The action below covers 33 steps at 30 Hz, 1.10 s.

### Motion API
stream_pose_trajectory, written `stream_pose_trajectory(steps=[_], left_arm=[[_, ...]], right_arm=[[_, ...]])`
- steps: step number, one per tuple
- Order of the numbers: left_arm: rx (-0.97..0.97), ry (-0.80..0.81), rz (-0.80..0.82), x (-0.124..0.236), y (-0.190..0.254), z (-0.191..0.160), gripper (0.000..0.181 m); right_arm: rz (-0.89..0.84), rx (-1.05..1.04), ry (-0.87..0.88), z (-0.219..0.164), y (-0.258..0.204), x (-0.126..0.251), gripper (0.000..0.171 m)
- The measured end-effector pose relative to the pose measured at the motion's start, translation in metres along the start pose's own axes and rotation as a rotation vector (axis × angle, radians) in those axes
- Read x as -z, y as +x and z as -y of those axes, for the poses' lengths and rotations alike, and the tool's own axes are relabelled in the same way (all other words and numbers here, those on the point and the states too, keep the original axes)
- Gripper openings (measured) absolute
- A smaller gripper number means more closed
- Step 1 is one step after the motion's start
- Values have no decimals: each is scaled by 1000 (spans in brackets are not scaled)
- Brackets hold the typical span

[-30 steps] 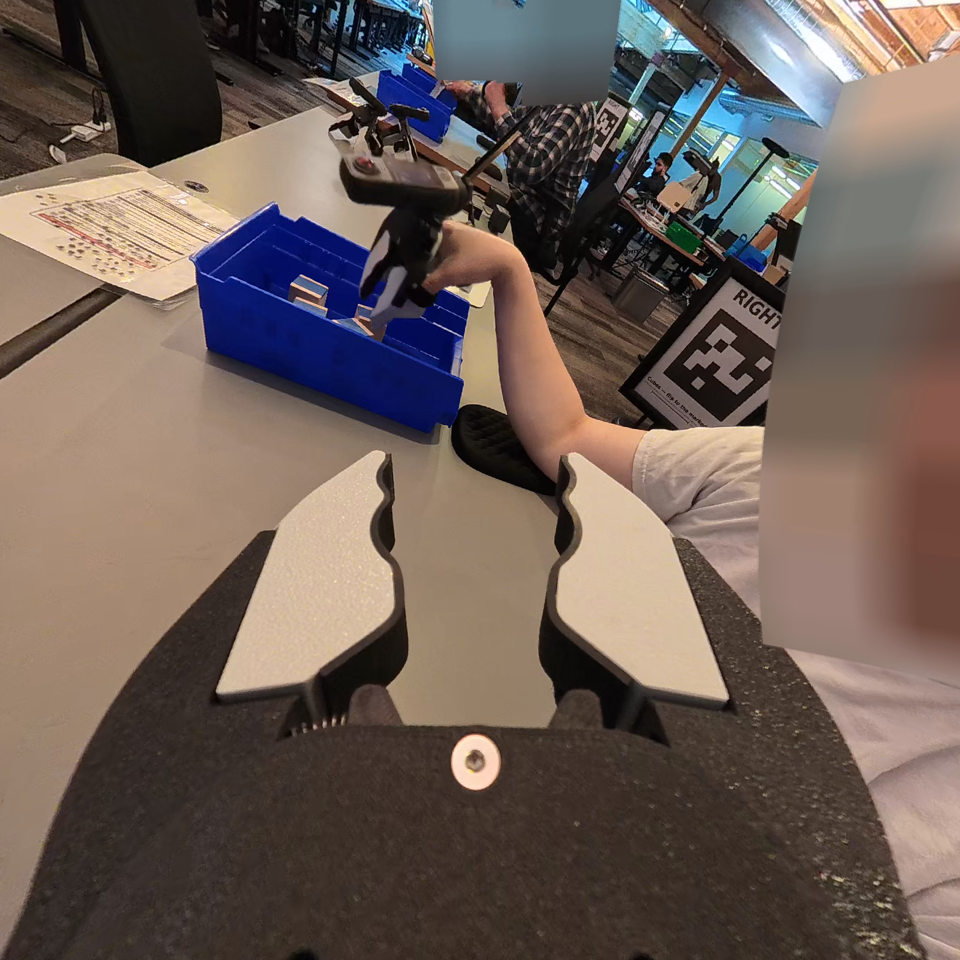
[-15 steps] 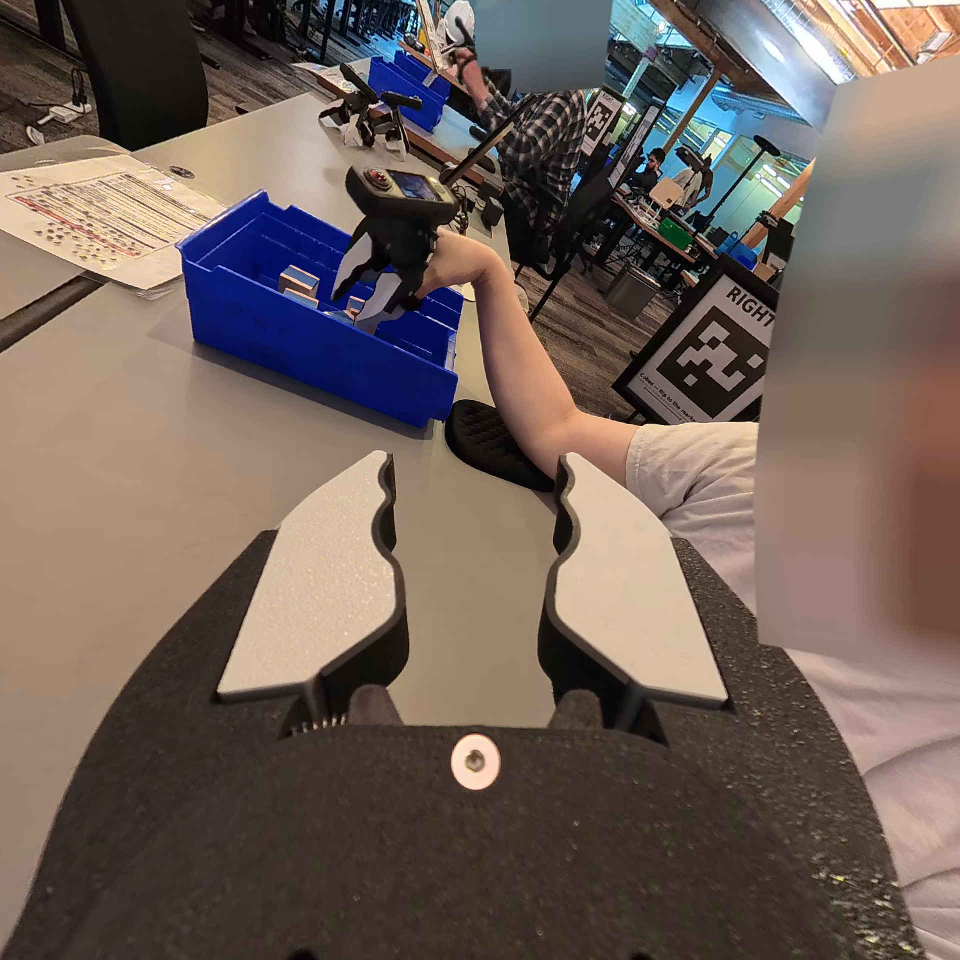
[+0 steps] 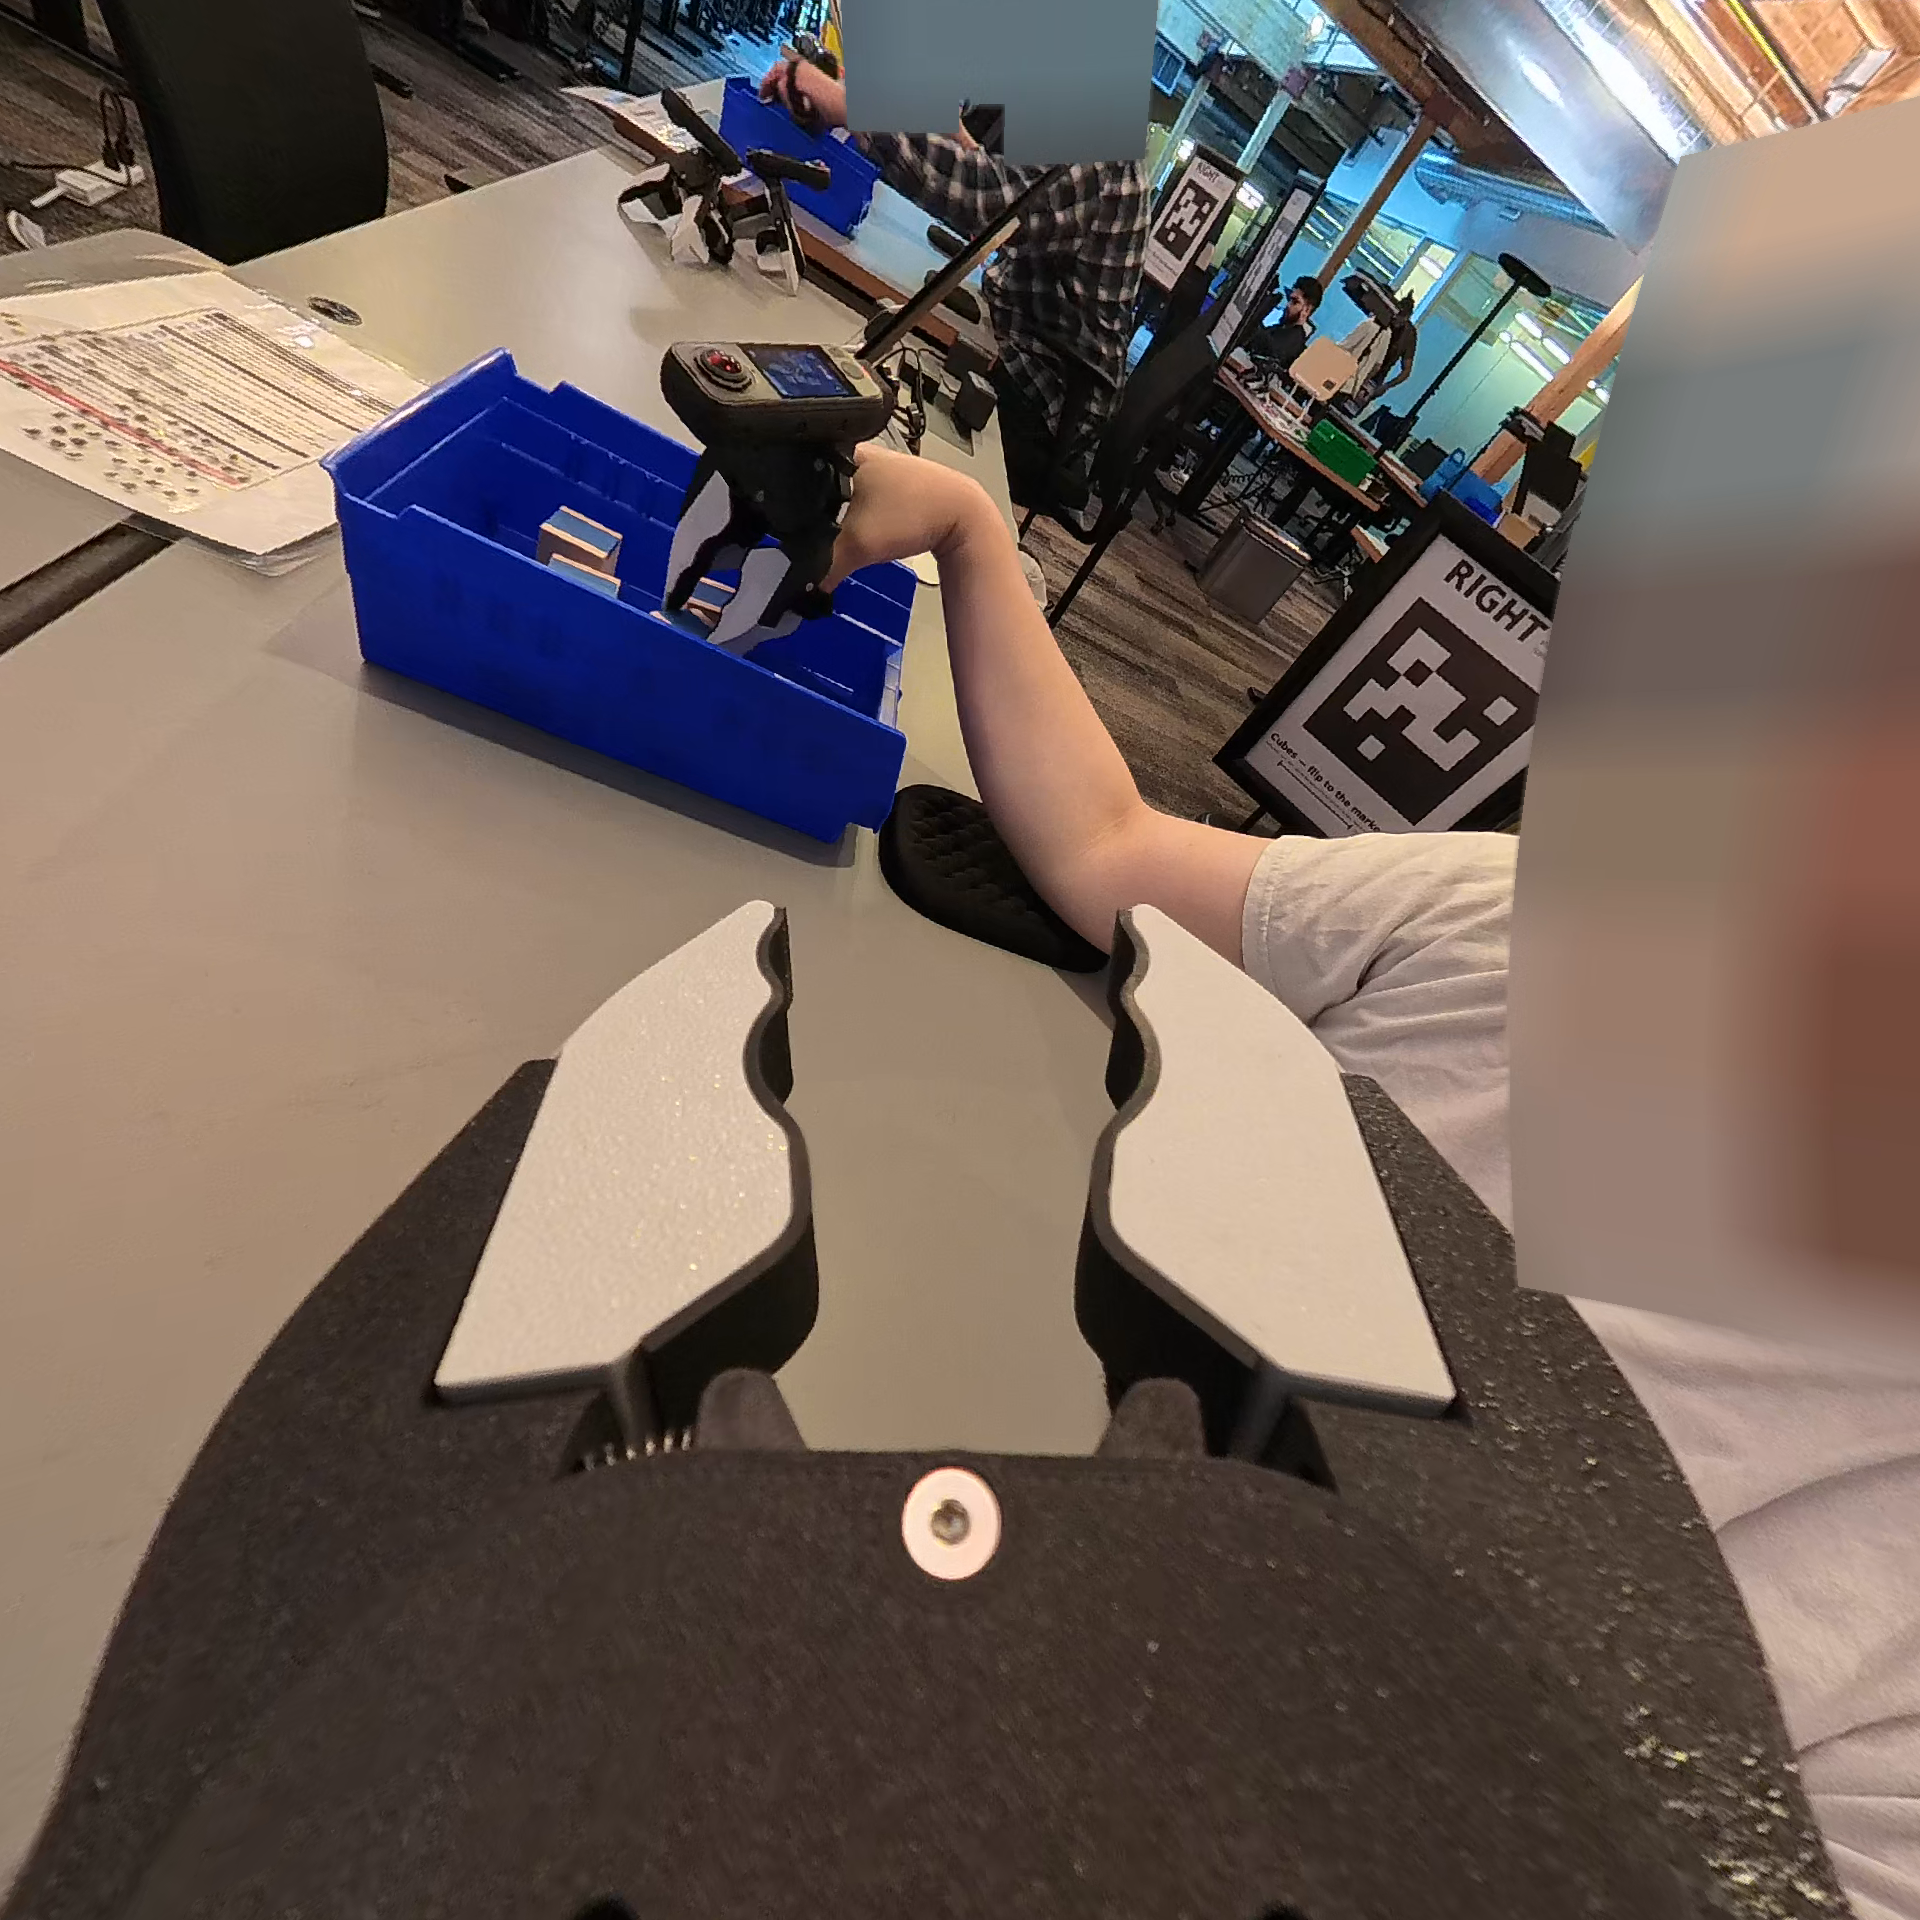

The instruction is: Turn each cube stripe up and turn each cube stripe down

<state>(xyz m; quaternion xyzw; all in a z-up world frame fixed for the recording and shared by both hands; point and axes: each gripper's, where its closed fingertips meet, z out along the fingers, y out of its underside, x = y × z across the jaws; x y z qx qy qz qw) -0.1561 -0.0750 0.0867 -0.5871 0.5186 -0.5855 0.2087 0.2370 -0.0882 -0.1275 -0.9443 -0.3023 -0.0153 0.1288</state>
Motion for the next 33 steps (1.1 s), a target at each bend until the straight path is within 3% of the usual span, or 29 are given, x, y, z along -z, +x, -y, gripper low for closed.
stream_pose_trajectory(steps=[1,5,8,10,13,16,21,25,28,33], left_arm=[[1,-2,-2,0,0,0,59],[6,-12,-10,-1,2,-2,59],[5,-6,-10,1,3,-1,59],[6,4,-7,3,3,1,59],[12,10,-6,5,2,2,59],[17,9,-3,5,2,2,59],[40,-1,55,11,-7,0,58],[67,-31,276,31,-38,-6,56],[87,-76,497,60,-65,-15,55],[167,-228,1061,149,-120,-46,53]], right_arm=[[1,-6,-4,0,0,0,42],[-22,-9,36,5,1,11,45],[-167,-64,164,14,18,51,44],[-299,-176,269,14,38,87,43],[-432,-466,275,-24,68,114,40],[-395,-590,179,-61,75,96,41],[-220,-635,146,-68,70,55,38],[-115,-689,87,-69,63,35,11],[-74,-743,96,-67,62,33,8],[-25,-790,99,-64,56,33,5]])
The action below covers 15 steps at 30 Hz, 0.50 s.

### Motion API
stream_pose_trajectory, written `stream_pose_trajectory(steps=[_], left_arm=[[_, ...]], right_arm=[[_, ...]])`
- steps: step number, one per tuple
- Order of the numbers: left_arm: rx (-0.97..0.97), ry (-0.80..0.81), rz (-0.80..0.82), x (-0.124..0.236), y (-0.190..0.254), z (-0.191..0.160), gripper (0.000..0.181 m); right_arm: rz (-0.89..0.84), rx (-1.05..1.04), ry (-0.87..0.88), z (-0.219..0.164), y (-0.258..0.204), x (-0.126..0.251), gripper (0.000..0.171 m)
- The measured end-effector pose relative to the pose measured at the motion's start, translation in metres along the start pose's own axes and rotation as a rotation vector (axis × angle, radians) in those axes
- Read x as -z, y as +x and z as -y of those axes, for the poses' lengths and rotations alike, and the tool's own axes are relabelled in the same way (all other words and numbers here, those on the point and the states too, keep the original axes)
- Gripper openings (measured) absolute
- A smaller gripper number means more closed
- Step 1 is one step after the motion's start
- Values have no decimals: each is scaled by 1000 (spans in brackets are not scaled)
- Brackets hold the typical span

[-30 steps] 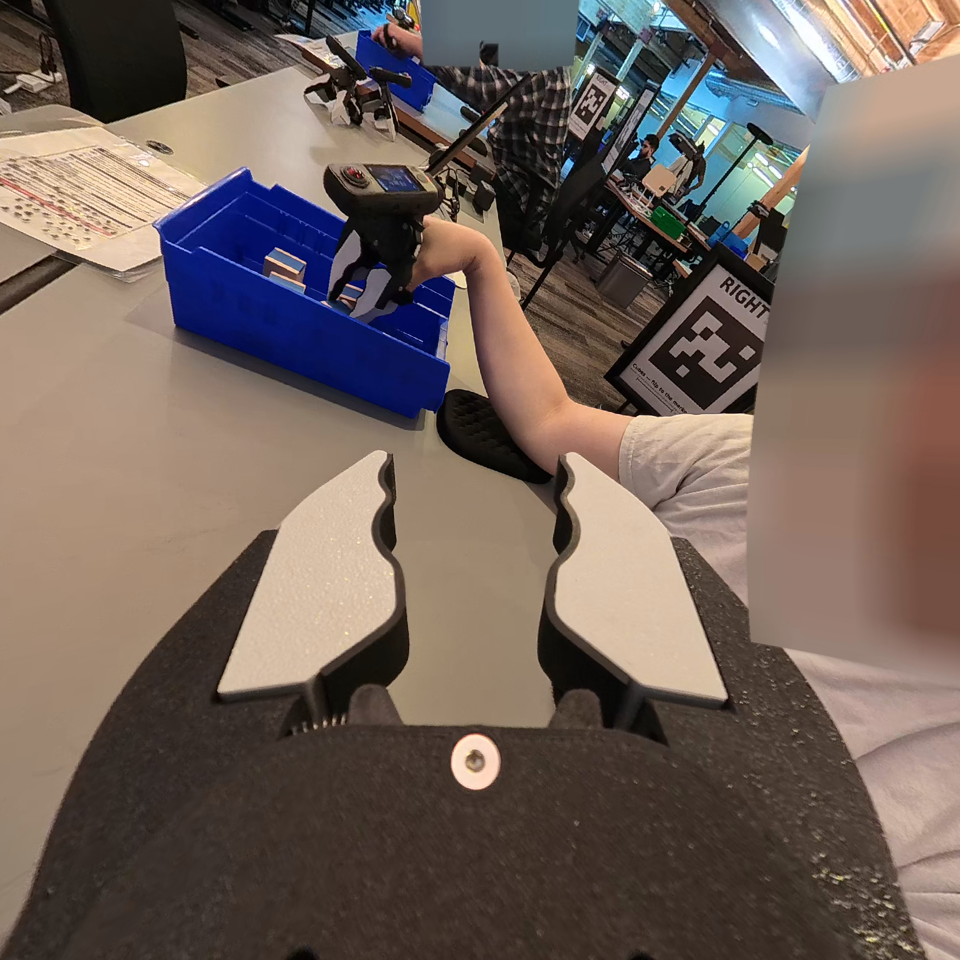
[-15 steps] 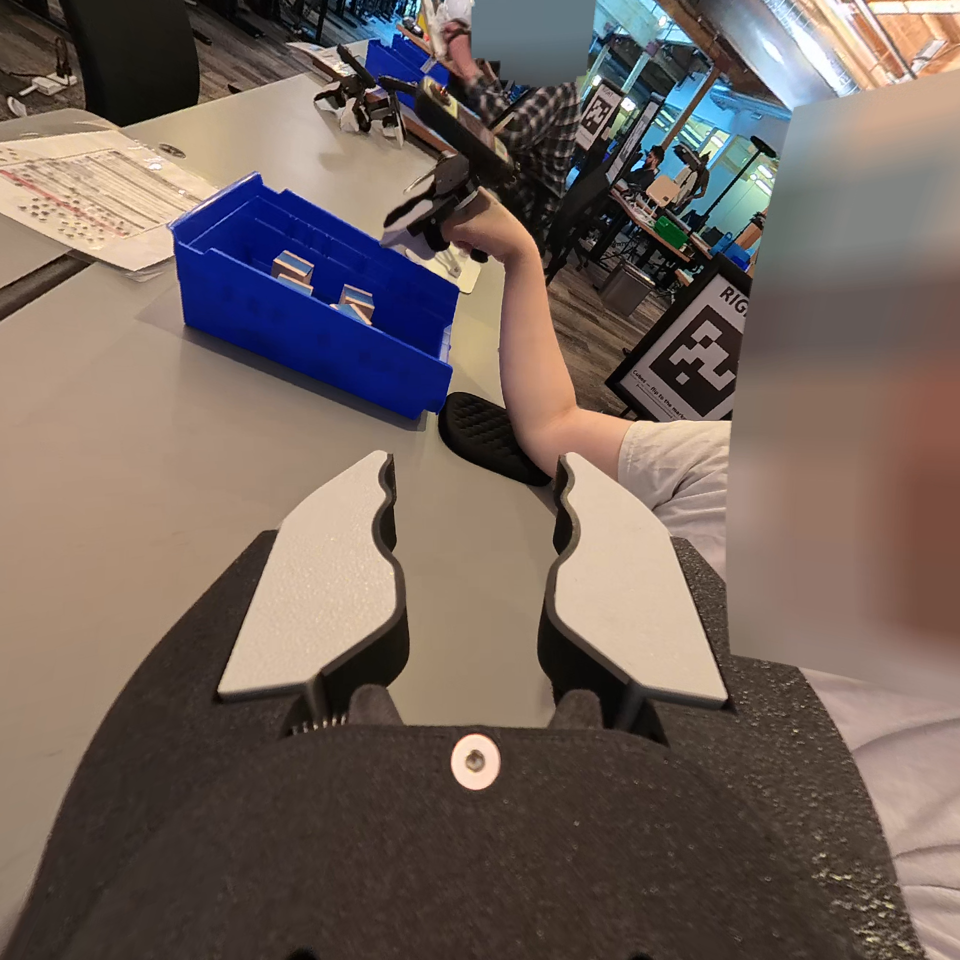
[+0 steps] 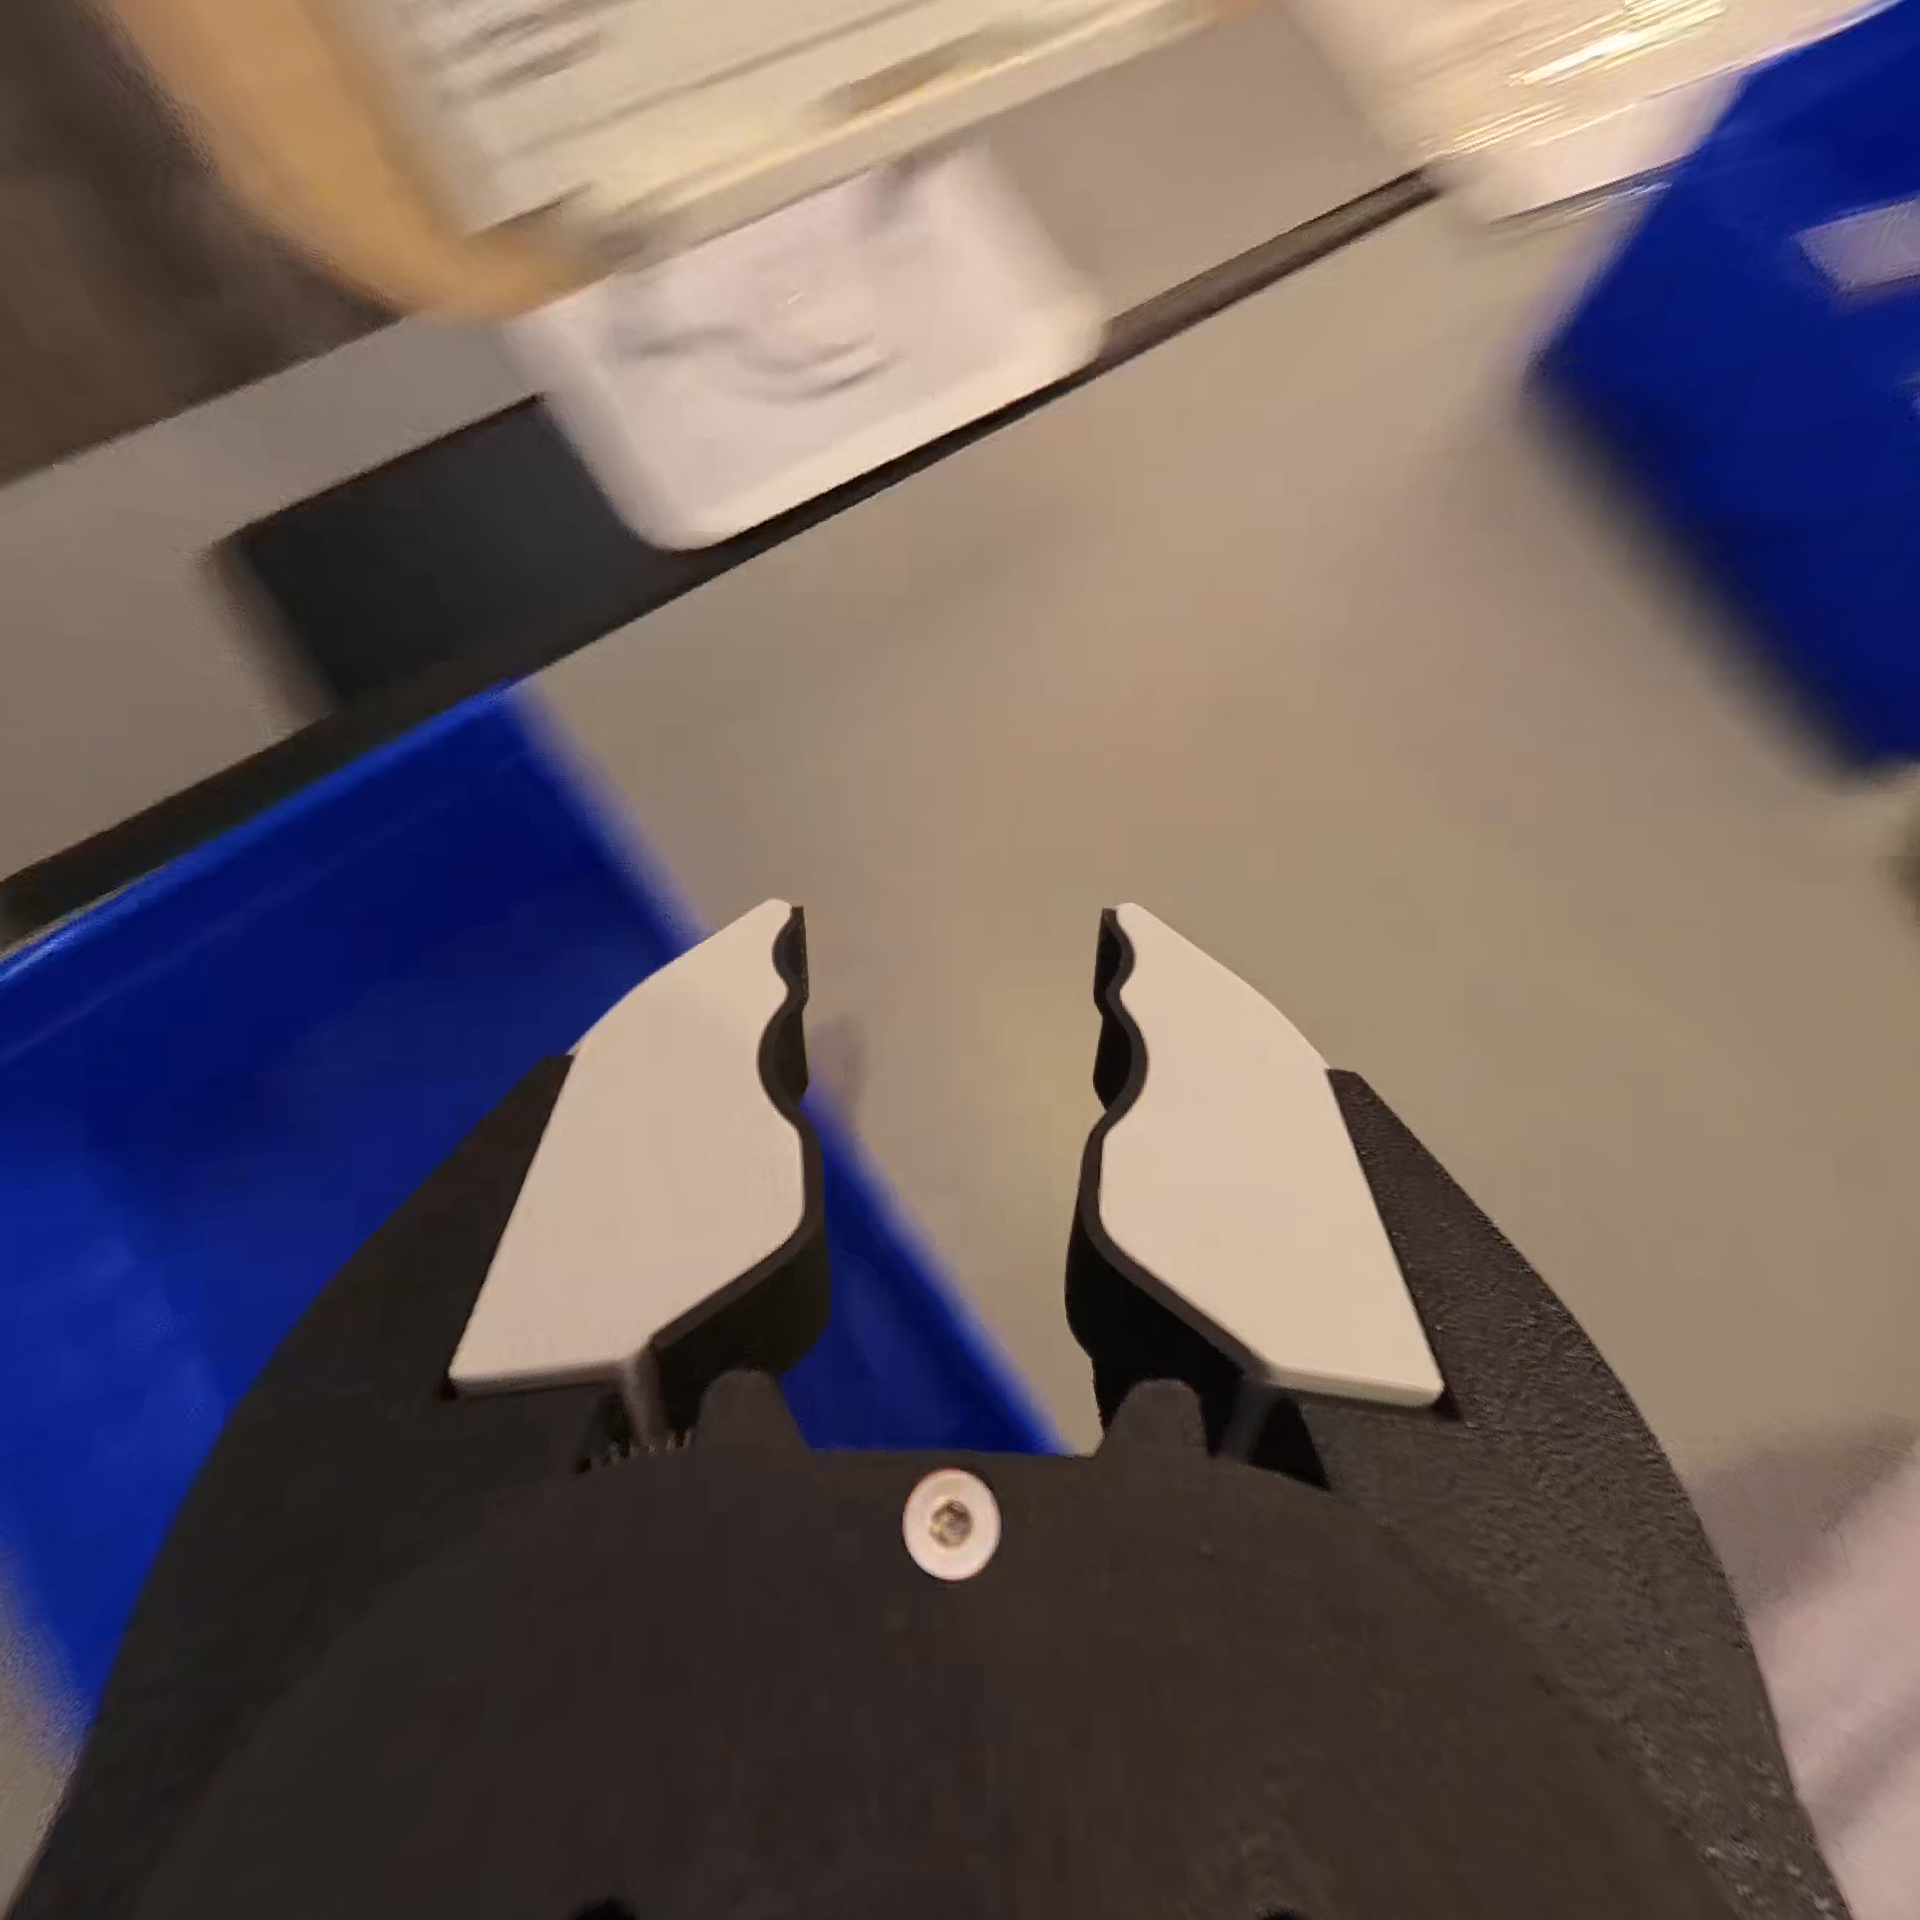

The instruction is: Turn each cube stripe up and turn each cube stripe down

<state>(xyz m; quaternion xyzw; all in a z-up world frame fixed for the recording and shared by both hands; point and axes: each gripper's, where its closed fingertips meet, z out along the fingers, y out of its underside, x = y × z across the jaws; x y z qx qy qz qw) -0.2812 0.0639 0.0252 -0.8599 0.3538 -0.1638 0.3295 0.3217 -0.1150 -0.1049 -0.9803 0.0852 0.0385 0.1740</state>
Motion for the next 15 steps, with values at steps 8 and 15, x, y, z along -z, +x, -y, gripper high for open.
stream_pose_trajectory(steps=[8,15], left_arm=[[174,-242,103,-29,-51,-48,56],[161,-379,48,-60,-41,-67,36]], right_arm=[[8,12,-87,0,-25,-3,5],[51,93,-195,0,-72,-8,6]])
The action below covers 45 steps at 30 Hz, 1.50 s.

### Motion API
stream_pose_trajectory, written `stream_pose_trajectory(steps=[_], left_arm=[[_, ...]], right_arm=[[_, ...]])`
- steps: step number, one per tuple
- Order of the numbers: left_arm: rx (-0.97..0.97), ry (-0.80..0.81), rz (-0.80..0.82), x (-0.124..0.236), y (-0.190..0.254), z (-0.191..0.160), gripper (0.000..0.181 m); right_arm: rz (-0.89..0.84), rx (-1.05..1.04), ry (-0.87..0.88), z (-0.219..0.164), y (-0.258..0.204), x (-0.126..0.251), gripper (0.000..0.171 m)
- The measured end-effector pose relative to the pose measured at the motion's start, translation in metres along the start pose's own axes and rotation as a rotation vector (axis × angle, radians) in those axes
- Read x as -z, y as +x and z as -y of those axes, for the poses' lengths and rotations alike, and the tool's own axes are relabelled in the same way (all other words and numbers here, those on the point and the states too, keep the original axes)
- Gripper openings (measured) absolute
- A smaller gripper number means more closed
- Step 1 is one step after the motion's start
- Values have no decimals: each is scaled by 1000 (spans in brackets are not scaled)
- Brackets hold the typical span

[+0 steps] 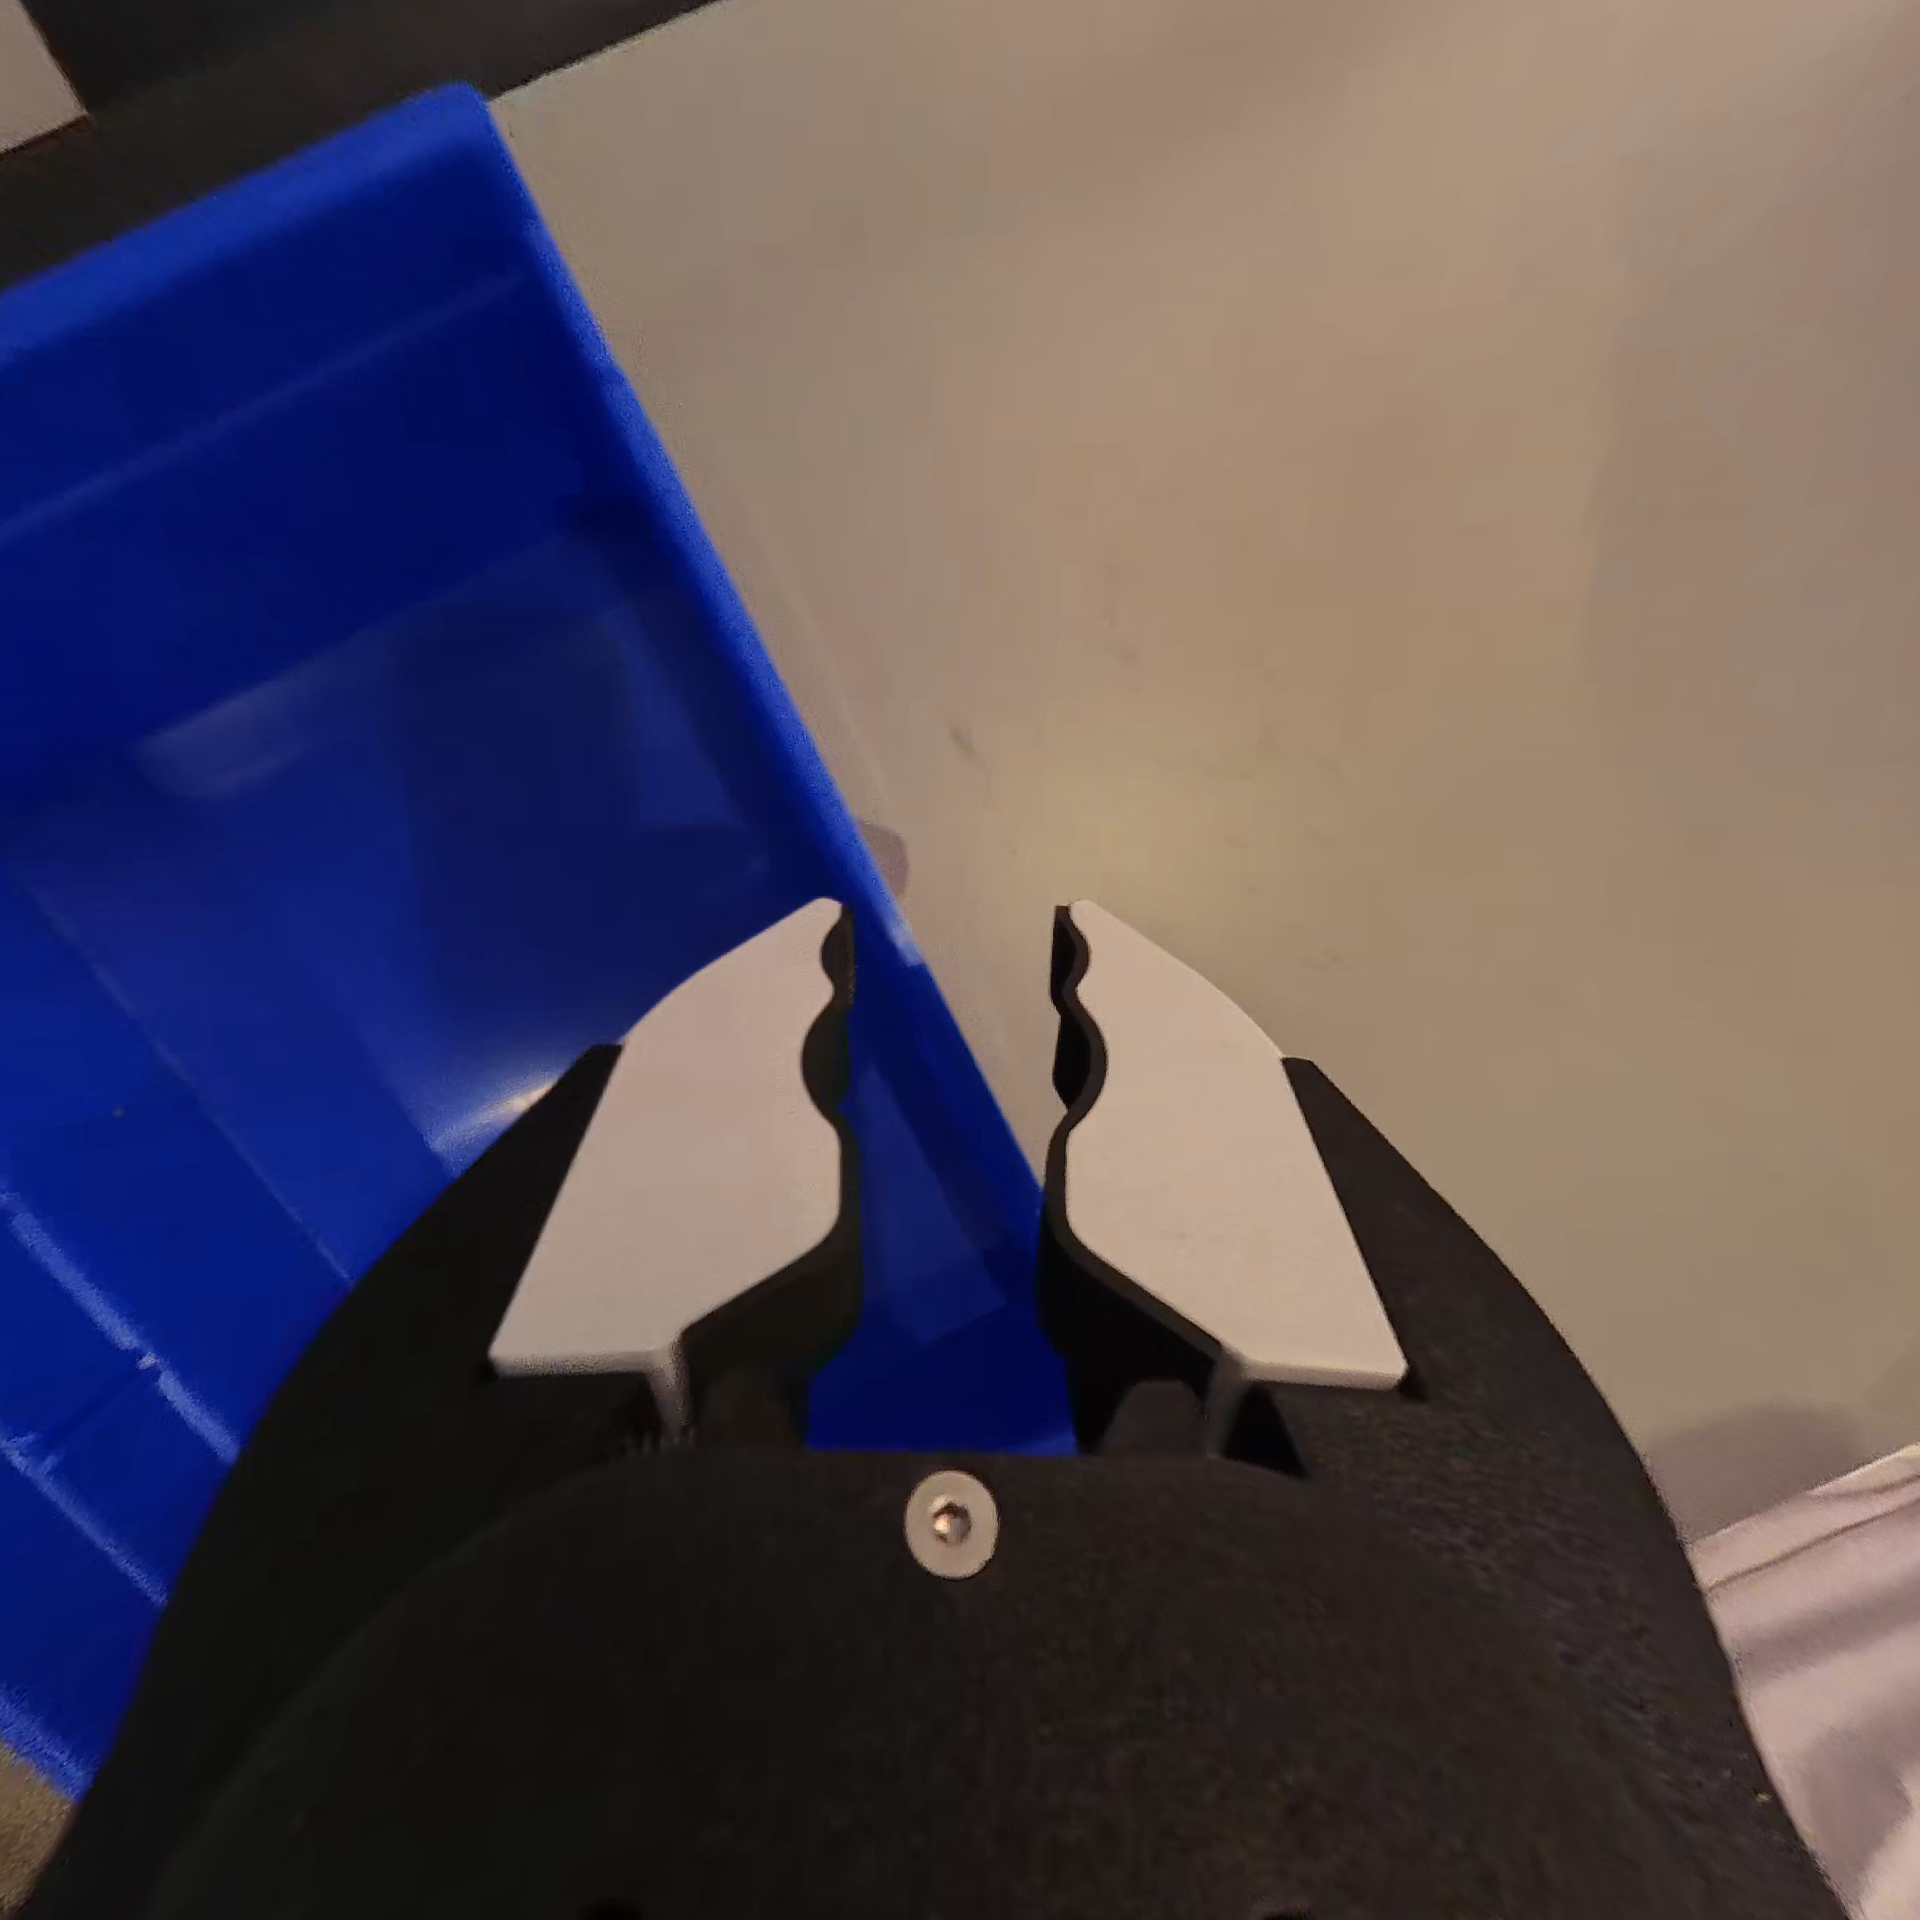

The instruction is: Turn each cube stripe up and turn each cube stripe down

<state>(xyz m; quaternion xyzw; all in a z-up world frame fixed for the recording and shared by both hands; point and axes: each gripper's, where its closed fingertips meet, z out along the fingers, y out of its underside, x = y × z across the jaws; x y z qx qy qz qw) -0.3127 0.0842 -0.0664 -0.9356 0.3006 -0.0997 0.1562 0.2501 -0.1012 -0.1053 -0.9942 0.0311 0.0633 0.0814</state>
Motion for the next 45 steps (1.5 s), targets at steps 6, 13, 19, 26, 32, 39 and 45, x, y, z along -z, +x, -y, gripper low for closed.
stream_pose_trajectory(steps=[6,13,19,26,32,39,45], left_arm=[[-59,-34,131,-10,-5,1,32],[-99,6,31,-17,35,10,36],[-237,59,-146,-26,112,19,43],[-271,184,-497,-34,215,30,42],[-183,151,-872,-24,279,20,35],[-209,199,-899,-16,286,24,26],[-284,386,-649,24,226,48,26]], right_arm=[[39,69,6,22,-37,-8,6],[-86,106,-7,41,-31,-26,12],[-85,118,6,47,-29,-29,13],[-11,45,28,55,-31,-35,8],[-15,73,68,66,-33,-40,9],[-11,126,160,77,-32,-41,9],[22,109,165,77,-32,-41,8]])
